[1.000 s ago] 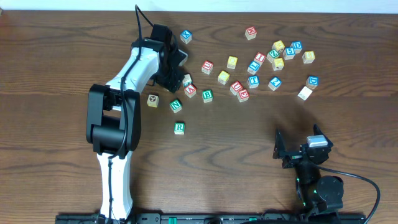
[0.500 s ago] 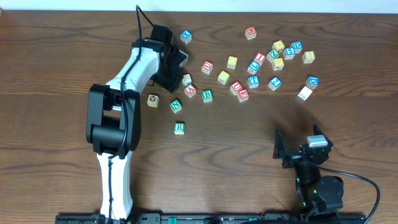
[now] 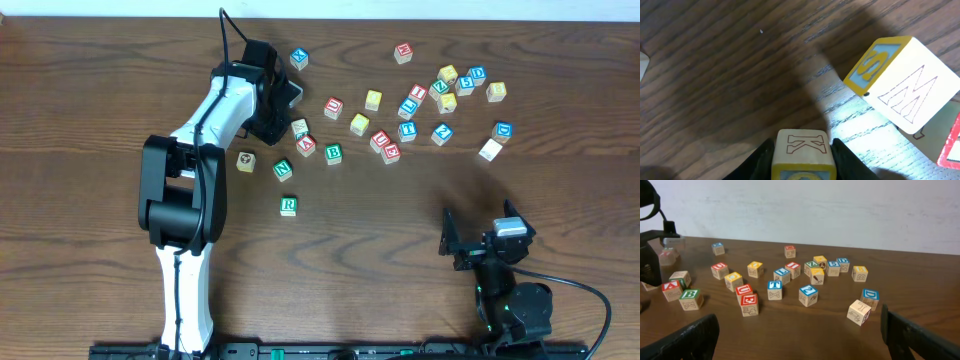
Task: Spell out ROBOT
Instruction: 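Lower the left gripper onto the K block and close, then lift the K block and carry it beside the R block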
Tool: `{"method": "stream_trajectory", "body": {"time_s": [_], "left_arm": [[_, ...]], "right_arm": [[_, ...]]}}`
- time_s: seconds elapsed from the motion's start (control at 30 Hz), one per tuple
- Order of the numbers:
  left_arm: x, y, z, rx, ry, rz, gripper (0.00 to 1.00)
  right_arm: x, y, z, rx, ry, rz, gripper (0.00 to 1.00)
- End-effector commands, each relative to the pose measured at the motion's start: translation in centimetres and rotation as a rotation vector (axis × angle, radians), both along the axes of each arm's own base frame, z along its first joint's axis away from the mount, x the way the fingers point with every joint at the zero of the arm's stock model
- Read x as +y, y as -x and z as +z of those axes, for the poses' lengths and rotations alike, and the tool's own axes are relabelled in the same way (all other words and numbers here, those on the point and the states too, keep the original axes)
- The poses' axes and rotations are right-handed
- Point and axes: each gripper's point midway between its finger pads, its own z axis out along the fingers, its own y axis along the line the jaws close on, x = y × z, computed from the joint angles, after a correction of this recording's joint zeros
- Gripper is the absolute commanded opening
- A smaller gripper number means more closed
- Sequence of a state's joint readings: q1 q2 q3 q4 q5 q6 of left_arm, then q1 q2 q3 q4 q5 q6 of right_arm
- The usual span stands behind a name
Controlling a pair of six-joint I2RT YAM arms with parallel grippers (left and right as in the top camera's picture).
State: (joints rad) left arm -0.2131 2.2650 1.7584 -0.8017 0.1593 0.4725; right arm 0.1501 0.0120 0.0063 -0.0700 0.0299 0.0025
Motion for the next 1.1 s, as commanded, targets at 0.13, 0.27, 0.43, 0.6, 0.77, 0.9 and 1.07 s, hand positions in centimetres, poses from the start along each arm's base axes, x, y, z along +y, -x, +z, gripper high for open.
{"method": "stream_trajectory", "body": {"time_s": [0.13,0.27,0.43,0.6,0.77,0.9,1.07], "left_arm": [[-0.1,0.5,-1.1,0.027,0.002,-0.007,0.13],[-0.1,0.5,-1.1,0.027,0.002,-0.007,0.08],[-0.1,0.5,-1.0,0.027,0.004,-0.003,0.08],[-0.2,0.0,0.2,0.006,0.016,0.038,0.08],[-0.4,-0.9,4.0,-0.069,0.046,0.091,0.08],[-0.5,-1.3,8.6,-0.16,0.077,0.113,0.07],[-0.4,-1.1,15.5,-0.29,0.135,0.167,0.08]], "right_arm": [[-0.1,0.0,0.0,-0.001,0.011,-0.003,0.99],[-0.1,0.0,0.0,-0.001,0.011,-0.003,0.99],[-0.1,0.0,0.0,-0.001,0.011,-0.003,0.99],[-0.1,0.0,0.0,-0.001,0.011,-0.003,0.99],[-0.1,0.0,0.0,-0.001,0.011,-0.003,0.99],[-0.1,0.0,0.0,-0.001,0.011,-0.003,0.99],[-0.1,0.0,0.0,-0.001,0.011,-0.003,0.99]]}}
